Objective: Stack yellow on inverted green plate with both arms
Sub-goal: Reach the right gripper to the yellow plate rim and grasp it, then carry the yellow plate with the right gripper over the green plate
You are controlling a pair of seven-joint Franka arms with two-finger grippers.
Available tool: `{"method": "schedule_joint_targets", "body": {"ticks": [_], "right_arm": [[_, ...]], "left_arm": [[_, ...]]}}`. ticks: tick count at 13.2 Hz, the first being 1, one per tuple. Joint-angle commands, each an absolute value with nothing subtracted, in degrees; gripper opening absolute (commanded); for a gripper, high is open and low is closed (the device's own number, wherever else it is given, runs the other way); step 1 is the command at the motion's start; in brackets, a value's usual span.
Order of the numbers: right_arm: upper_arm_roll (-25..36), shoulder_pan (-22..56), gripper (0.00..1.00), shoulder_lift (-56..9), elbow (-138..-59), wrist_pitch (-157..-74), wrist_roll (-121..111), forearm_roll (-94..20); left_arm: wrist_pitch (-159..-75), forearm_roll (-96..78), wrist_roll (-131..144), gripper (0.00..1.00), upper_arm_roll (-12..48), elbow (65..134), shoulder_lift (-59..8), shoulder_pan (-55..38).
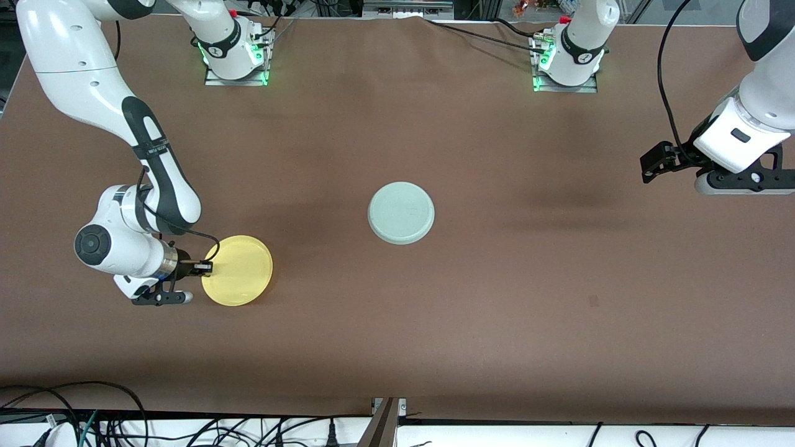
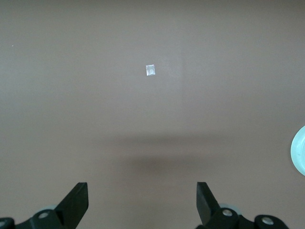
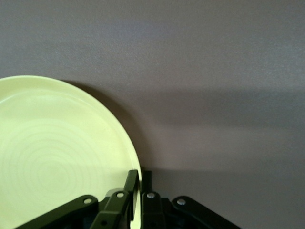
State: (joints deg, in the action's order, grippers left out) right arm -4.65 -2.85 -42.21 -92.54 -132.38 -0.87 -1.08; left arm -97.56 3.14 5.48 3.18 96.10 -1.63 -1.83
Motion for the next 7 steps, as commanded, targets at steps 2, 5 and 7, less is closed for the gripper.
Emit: {"method": "schedule_joint_targets", "body": {"ticks": [2, 5, 7], "right_arm": [[-8.95, -2.72, 0.0, -37.36, -92.82, -126.23, 10.24, -1.49], [-15.97, -2.72, 0.0, -35.86, -92.72, -124.19, 21.67, -1.58], [-20.81, -2.72, 0.0, -35.25, -92.72, -124.1, 28.88, -1.76]], "left_arm": [[-96.94, 2.37, 4.31, 1.0, 3.25, 96.42, -0.88, -1.67], [-96.94, 2.37, 4.31, 1.0, 3.25, 96.42, -0.88, -1.67], [-96.94, 2.37, 4.31, 1.0, 3.25, 96.42, -0.88, -1.67]]}}
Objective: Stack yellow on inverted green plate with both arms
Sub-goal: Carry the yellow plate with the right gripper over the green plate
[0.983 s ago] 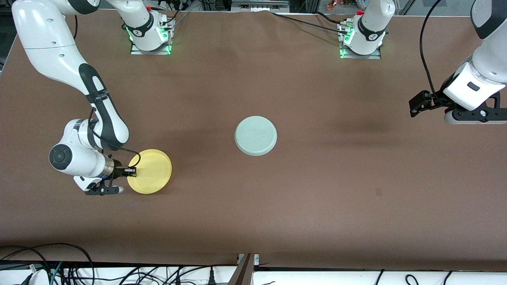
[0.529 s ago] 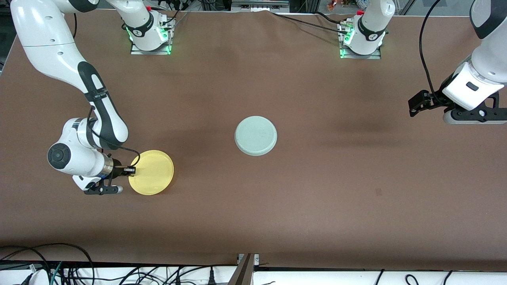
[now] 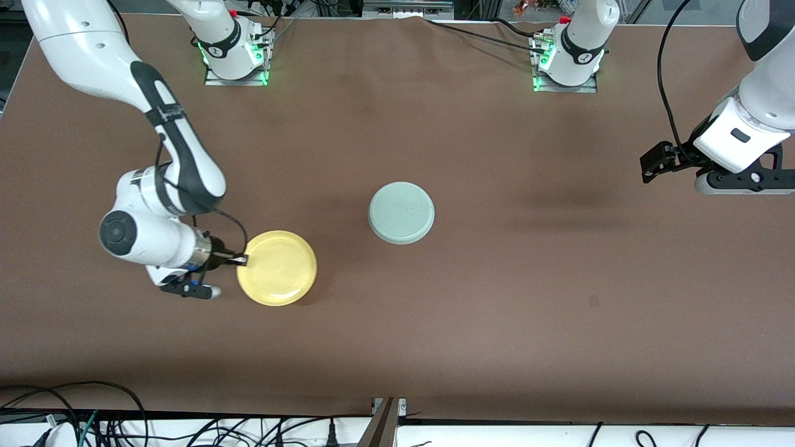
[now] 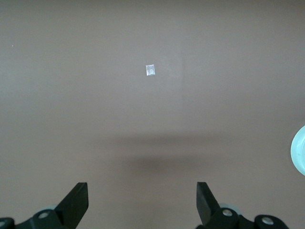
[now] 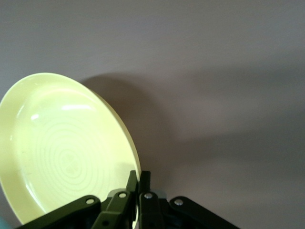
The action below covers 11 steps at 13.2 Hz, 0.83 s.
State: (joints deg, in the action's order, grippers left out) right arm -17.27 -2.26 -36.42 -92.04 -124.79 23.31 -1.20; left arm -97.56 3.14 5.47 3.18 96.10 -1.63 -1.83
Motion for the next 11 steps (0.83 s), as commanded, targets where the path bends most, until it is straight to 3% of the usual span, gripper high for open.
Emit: {"method": "schedule_joint_targets", "body": {"ticks": [1, 5, 9, 11], "right_arm": [[-23.35, -2.72, 0.0, -35.07, -92.81, -124.1, 32.4, -1.84], [-31.45, -1.94, 0.0, -35.59, -94.13, -123.05, 42.17, -1.85], [-31.55, 4.74, 0.0, -36.38, -96.24, -124.44, 47.27, -1.85], [-31.64, 5.71, 0.0, -36.48, -99.47, -130.3, 50.43, -1.85]], "left_arm": [[-96.94, 2.55, 4.31, 1.0, 3.25, 96.33, -0.97, -1.76], [-96.94, 3.16, 4.31, 1.0, 3.34, 96.06, -0.97, -2.02], [-96.94, 3.16, 4.31, 1.0, 3.34, 96.06, -0.97, -2.2], [-96.94, 3.16, 4.31, 1.0, 3.34, 95.98, -0.97, -2.37]]}}
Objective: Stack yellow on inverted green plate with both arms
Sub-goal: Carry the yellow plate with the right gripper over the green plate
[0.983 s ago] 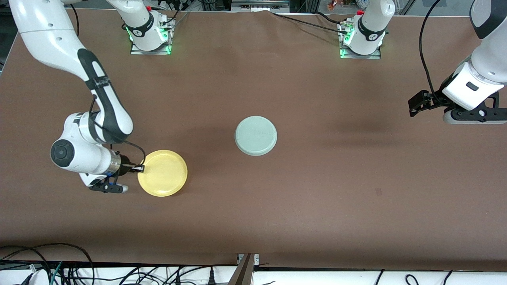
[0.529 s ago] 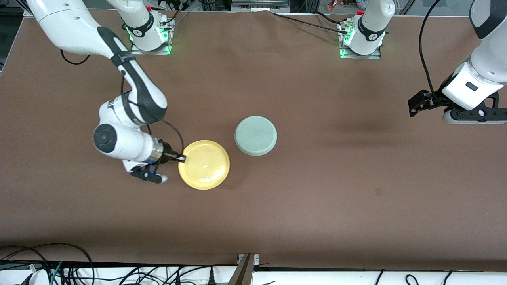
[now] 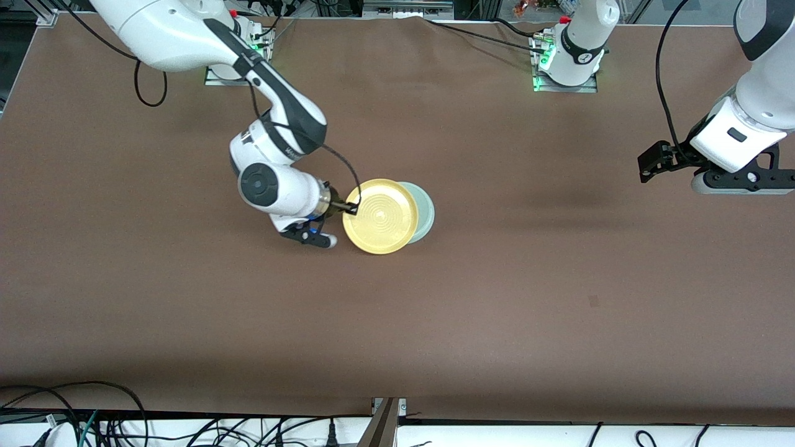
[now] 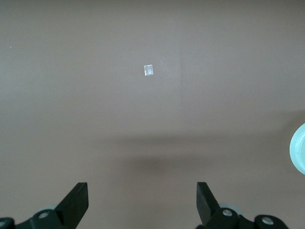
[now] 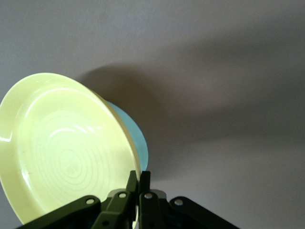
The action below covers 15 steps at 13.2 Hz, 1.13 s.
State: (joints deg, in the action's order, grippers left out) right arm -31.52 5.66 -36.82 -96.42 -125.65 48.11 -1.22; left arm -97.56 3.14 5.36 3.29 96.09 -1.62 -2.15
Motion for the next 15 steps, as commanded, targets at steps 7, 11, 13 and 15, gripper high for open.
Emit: {"method": "schedule_joint_targets", "body": {"ticks": [7, 11, 13, 15], "right_arm": [[-34.36, 6.24, 0.0, -29.19, -117.75, -153.78, 55.02, -1.67], [-34.72, 7.29, 0.0, -28.12, -125.32, -163.37, 55.46, -1.67], [-34.72, 7.47, 0.0, -28.21, -125.42, -164.27, 55.46, -1.67], [-34.63, 7.47, 0.0, -28.47, -125.42, -165.75, 55.46, -1.67]], "left_arm": [[-96.5, 3.16, 4.39, 1.0, 3.6, 96.06, -0.97, -2.37], [-96.5, 3.16, 4.39, 1.0, 3.69, 95.98, -0.97, -2.37], [-96.68, 3.25, 4.48, 1.0, 3.78, 95.98, -1.05, -2.46], [-96.51, 3.25, 4.39, 1.0, 3.78, 96.06, -0.88, -2.46]]}}
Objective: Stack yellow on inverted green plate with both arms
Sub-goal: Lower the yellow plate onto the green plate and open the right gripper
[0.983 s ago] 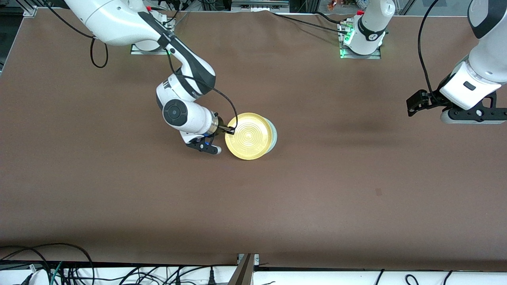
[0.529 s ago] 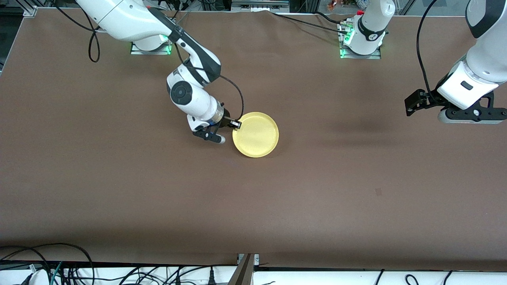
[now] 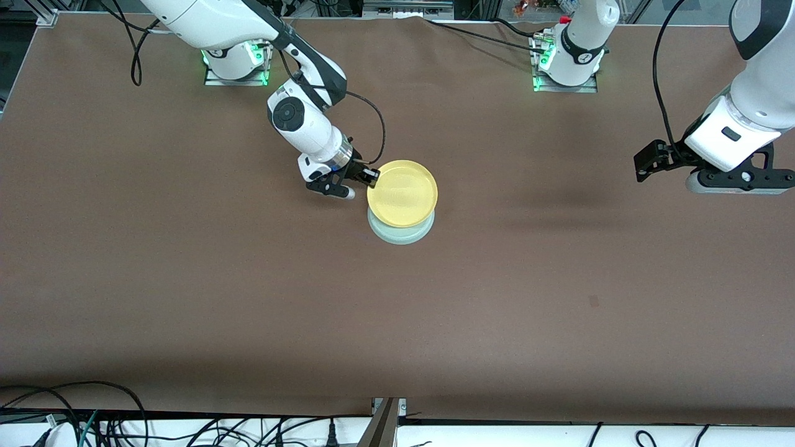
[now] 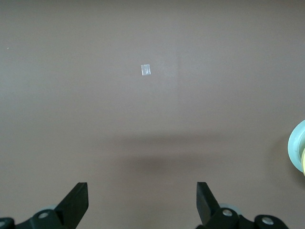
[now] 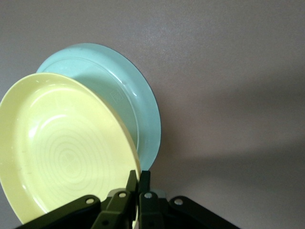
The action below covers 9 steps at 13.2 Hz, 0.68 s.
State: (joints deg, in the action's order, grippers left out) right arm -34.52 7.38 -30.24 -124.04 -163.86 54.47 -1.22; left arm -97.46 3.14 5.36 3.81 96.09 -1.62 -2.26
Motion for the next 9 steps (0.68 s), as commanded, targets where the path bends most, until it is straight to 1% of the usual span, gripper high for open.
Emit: {"method": "schedule_joint_targets", "body": {"ticks": [1, 5, 9], "right_arm": [[-34.45, 7.73, 0.0, -28.91, -125.42, -166.98, 55.46, -1.67], [-32.7, 8.87, 0.0, -30.93, -125.33, -170.5, 55.28, -1.49], [-27.26, 13.7, 0.0, -32.52, -125.24, -173.23, 55.28, -1.41]], "left_arm": [[-96.42, 3.25, 4.48, 1.0, 3.87, 96.06, -0.88, -2.46], [-96.42, 3.16, 4.83, 1.0, 3.87, 95.98, -0.97, -2.37], [-96.42, 3.08, 5.19, 1.0, 3.69, 95.98, -0.97, -1.85]]}}
